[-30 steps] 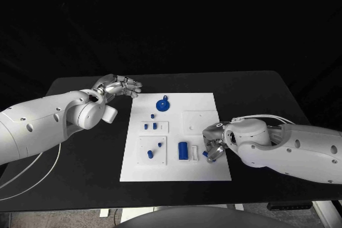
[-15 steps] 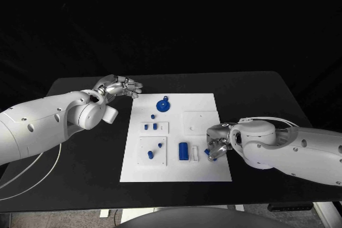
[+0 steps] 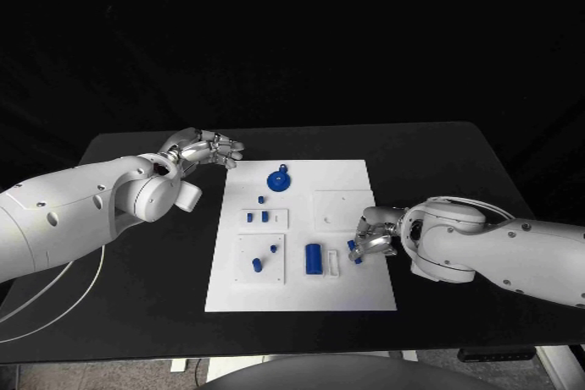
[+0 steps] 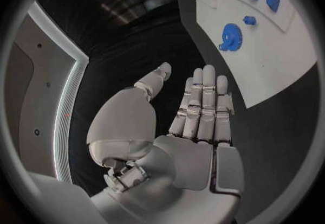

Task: Assemble the parts on the task board

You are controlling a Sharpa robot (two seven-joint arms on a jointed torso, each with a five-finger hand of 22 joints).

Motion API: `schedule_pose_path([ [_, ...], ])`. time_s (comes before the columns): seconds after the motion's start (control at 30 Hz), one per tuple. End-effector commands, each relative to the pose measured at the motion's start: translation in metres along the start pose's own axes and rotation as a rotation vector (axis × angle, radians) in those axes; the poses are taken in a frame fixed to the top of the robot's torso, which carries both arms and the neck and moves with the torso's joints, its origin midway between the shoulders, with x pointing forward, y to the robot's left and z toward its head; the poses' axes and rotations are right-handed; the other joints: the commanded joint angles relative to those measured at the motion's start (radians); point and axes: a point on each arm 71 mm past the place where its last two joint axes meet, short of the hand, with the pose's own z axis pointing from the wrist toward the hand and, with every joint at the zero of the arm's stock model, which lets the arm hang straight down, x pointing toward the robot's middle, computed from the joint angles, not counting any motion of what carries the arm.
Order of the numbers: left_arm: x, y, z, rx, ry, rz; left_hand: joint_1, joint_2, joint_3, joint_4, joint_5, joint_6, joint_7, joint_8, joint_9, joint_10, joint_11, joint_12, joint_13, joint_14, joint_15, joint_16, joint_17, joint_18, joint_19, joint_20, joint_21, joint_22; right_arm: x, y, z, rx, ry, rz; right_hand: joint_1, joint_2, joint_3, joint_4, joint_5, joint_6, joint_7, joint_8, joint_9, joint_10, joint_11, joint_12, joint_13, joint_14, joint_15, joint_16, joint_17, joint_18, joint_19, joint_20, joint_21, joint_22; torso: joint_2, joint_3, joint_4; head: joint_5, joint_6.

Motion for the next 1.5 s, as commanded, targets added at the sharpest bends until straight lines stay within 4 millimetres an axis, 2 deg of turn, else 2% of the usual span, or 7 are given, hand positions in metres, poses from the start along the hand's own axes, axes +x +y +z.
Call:
schedule_pose_path([
  [0.03,0.003,-0.001,0.000,0.007,0.020,0.008,-0.005,0.001,0.000,0.008,-0.003,-0.006,-0.001,0.002,-0.002,-0.004,0.000,-0.003,0.001,0.006,0.001,-0.006,0.001,-0.003,0.004,0.006,-0.004,0.002,0.005,0.003,0.000,-0.002,0.023,0.084,-0.006,-0.011,-0.001,0.006,-0.003,-0.042,0.046,0.002,-0.053,0.005,-0.001,0.004,-0.002,0.005,0.001,-0.004,0.001,0.019,0.007,-0.001,-0.001,0.010,0.000,-0.0004,0.0004,0.006,-0.001],
  [0.13,0.004,-0.002,0.001,0.007,0.024,0.007,-0.004,0.001,0.001,0.007,-0.003,-0.006,-0.001,0.002,-0.002,-0.004,0.000,-0.003,0.001,0.006,0.000,-0.006,0.002,-0.003,0.004,0.006,-0.004,0.002,0.008,0.006,0.000,-0.007,0.053,0.109,-0.005,-0.008,-0.002,0.006,-0.001,-0.042,0.046,0.003,-0.053,0.005,-0.001,0.004,-0.001,0.005,0.001,-0.004,0.001,0.019,0.007,-0.001,-0.001,0.010,0.000,-0.0002,0.0001,0.010,-0.002],
  [0.4,0.004,-0.001,0.001,0.005,0.027,0.007,-0.003,0.001,0.001,0.007,-0.003,-0.006,-0.001,0.002,-0.002,-0.004,0.000,-0.003,0.001,0.006,0.000,-0.006,0.003,-0.003,0.004,0.006,-0.004,0.002,0.012,0.014,0.000,-0.020,0.089,0.160,-0.006,-0.003,-0.009,0.006,0.004,-0.042,0.046,0.003,-0.054,0.005,-0.001,0.004,-0.001,0.004,0.001,-0.004,0.001,0.019,0.006,-0.002,-0.001,0.011,0.000,-0.0002,-0.0002,0.007,-0.005],
  [0.57,0.004,-0.001,0.001,0.004,0.028,0.007,-0.003,0.001,0.001,0.007,-0.003,-0.006,-0.001,0.002,-0.002,-0.004,0.000,-0.003,0.001,0.006,0.000,-0.006,0.003,-0.003,0.004,0.006,-0.004,0.002,0.014,0.017,0.000,-0.028,0.106,0.156,-0.007,0.003,-0.017,0.003,0.012,-0.042,0.046,0.004,-0.054,0.005,-0.002,0.005,-0.001,0.004,0.001,-0.004,0.002,0.019,0.005,-0.002,-0.001,0.012,0.000,0.0002,0.0006,0.009,-0.010],
  [1.2,0.004,-0.001,0.001,0.002,0.035,0.009,-0.003,0.001,0.000,0.007,-0.003,-0.006,-0.001,0.002,-0.002,-0.005,0.000,-0.003,0.001,0.006,0.001,-0.007,0.004,-0.003,0.004,0.006,-0.005,0.003,0.019,0.025,0.002,-0.038,0.160,0.113,-0.015,0.011,-0.037,-0.003,0.013,-0.042,0.046,0.004,-0.055,0.003,-0.001,0.005,-0.001,0.003,0.001,-0.003,0.003,0.019,0.003,-0.002,-0.001,0.013,0.000,0.0005,0.0005,0.012,-0.012],
  [1.5,0.005,-0.001,0.001,-0.002,0.041,0.012,-0.004,0.001,0.000,0.008,-0.003,-0.006,0.000,0.002,-0.002,-0.005,0.000,-0.004,0.001,0.006,0.001,-0.008,0.005,-0.004,0.005,0.006,-0.006,0.004,0.018,0.026,0.003,-0.040,0.150,0.123,-0.020,0.012,-0.043,-0.002,0.012,-0.043,0.046,0.004,-0.056,0.003,-0.001,0.005,-0.001,0.003,0.001,-0.003,0.003,0.019,0.002,-0.001,-0.001,0.013,0.000,0.0002,0.0007,0.019,-0.013],
])
